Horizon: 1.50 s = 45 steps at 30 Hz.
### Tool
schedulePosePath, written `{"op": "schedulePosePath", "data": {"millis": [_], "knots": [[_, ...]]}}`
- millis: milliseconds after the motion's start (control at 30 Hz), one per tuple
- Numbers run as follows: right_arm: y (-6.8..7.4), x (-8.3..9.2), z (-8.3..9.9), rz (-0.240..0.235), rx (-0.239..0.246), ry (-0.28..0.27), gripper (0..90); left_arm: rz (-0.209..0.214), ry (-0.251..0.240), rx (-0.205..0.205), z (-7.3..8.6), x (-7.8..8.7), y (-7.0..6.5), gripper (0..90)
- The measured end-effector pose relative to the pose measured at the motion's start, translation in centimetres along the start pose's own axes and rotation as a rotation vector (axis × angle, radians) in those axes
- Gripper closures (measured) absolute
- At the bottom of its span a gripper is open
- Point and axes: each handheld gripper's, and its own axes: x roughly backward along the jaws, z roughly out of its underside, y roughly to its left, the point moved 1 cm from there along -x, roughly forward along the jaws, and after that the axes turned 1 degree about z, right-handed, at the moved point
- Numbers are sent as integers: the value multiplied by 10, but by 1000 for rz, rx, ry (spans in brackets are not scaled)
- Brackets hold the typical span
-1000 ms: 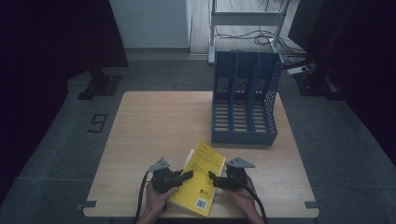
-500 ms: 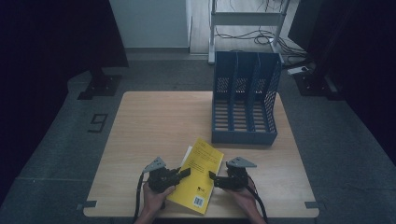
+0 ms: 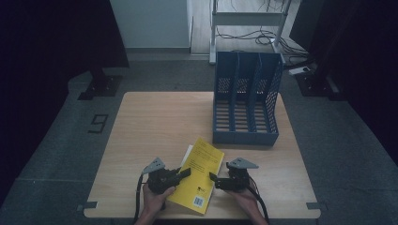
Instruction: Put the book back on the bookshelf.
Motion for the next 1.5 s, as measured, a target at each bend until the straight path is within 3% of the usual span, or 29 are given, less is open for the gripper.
{"op": "schedulePosePath", "data": {"millis": [300, 700, 900, 1267, 1500], "knots": [[0, 3, -2, -34, -6, -28, 131, 5, -18, -57, -4, 4, -9, 765], [3, 4, -4, -82, -9, -52, 126, 17, -31, -87, -5, 6, -14, 765], [3, 3, -4, -133, -23, -64, 106, 30, -39, -108, -5, 7, -17, 765], [4, 5, -5, -138, -15, -65, 96, 50, -42, -109, -5, 7, -14, 764], [8, 10, -7, -104, 39, -88, 125, 53, -39, -121, -3, 8, -8, 764]]}}
